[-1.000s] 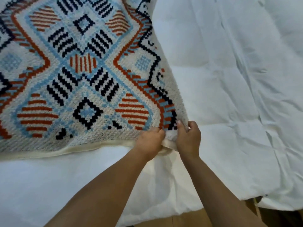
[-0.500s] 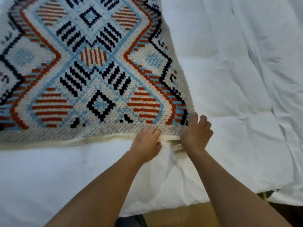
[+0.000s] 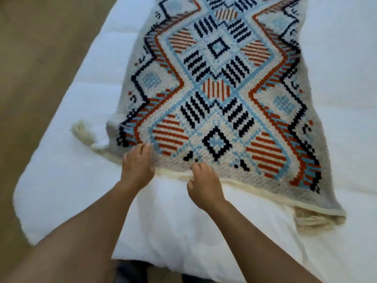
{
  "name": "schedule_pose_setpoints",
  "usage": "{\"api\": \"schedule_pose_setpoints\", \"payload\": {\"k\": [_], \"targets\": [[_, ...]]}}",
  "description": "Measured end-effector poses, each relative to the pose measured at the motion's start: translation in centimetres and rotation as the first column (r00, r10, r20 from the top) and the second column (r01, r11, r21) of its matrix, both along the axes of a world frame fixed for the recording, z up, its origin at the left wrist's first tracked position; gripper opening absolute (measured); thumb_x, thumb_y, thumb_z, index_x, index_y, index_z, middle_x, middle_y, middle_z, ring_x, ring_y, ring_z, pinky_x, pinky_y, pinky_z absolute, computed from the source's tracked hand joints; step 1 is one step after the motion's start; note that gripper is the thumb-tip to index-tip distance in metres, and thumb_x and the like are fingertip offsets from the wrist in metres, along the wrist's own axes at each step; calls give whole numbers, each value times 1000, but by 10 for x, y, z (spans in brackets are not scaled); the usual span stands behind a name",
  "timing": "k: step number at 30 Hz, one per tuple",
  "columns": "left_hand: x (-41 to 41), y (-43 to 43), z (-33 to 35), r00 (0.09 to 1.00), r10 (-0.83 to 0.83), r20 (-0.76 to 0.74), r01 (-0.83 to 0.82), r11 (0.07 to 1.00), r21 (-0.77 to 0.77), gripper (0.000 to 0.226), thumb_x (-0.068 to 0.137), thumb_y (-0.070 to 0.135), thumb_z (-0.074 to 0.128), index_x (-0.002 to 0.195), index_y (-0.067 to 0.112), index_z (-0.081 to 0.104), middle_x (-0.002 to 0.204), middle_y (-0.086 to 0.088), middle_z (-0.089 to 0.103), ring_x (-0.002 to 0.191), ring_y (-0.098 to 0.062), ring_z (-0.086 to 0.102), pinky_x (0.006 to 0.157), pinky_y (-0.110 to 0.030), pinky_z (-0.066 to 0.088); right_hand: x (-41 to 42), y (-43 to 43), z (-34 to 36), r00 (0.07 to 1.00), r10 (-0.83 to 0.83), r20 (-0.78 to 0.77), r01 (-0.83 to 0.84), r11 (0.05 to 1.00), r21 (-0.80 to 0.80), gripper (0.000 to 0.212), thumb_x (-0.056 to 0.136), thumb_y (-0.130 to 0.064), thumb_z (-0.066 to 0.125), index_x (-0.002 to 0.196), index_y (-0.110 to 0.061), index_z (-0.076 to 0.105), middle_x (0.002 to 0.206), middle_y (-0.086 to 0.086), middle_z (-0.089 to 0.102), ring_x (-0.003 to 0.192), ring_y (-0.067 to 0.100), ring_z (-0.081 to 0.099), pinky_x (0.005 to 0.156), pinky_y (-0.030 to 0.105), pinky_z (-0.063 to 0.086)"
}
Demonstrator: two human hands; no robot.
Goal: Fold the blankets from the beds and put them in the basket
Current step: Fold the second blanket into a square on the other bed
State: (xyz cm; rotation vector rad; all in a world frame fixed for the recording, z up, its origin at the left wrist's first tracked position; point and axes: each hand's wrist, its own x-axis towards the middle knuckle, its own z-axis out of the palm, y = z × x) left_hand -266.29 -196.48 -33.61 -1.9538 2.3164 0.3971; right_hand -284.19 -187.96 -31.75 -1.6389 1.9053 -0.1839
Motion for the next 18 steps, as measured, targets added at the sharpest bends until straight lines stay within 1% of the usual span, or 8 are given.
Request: {"api": "schedule_pose_setpoints", "payload": {"k": [3,5,7,9,11,12,15,18], "targets": [[66,-32,-2,989,148,21,-148,989,-15,79,71,15,63,141,11,26,145,-15,31,131,-33,30,104,-46,29,54,-17,3,999,37,39,-39,998,50,35,88,-17,44,123,-13,44,123,7,47,113,25,41,94,35,37],[102,-51,-11,976,207,68,-212,973,89,79,82,14,52,147,13,6,156,-11,8,142,-28,9,111,-48,18,92,-29,4,998,48,49,-50,997,58,36,88,-18,44,124,-12,44,125,7,47,114,26,42,95,36,37],[127,-63,-19,975,141,173,-181,953,244,70,91,14,38,147,13,-3,157,-6,-3,144,-25,-5,113,-50,8,131,-41,6,998,24,63,-29,997,70,38,88,-17,45,125,-11,43,126,8,47,115,27,41,94,35,37],[145,-72,-25,971,-70,228,16,972,235,58,93,17,35,146,13,12,154,-9,18,144,-27,5,111,-52,10,168,-55,5,997,-23,75,17,996,86,40,87,-16,47,126,-11,43,127,7,46,117,26,40,96,35,36],[161,-77,-24,914,-307,265,287,951,112,42,91,16,37,133,13,39,131,-10,50,130,-29,33,108,-50,16,200,-73,3,995,-70,75,63,994,89,41,86,-17,48,126,-10,42,127,8,45,118,26,40,98,36,36],[167,-76,-22,886,-380,264,373,924,78,34,90,15,38,122,13,48,118,-7,57,121,-29,42,108,-49,17,213,-80,1,992,-100,73,92,991,100,42,85,-17,48,126,-10,42,128,9,45,118,26,40,99,37,36],[182,-64,-19,880,-443,169,429,896,114,23,90,14,37,109,15,51,109,-4,59,113,-27,47,111,-51,9,241,-92,-6,968,-241,77,227,962,154,42,86,-18,49,127,-9,43,129,11,45,119,27,40,101,37,36],[194,-57,-15,872,-468,140,452,882,132,21,92,18,35,106,16,51,108,-3,59,110,-26,49,110,-52,13,256,-97,-13,893,-436,113,410,891,196,35,91,-21,44,124,-8,46,122,9,48,117,27,43,98,38,38]]}}
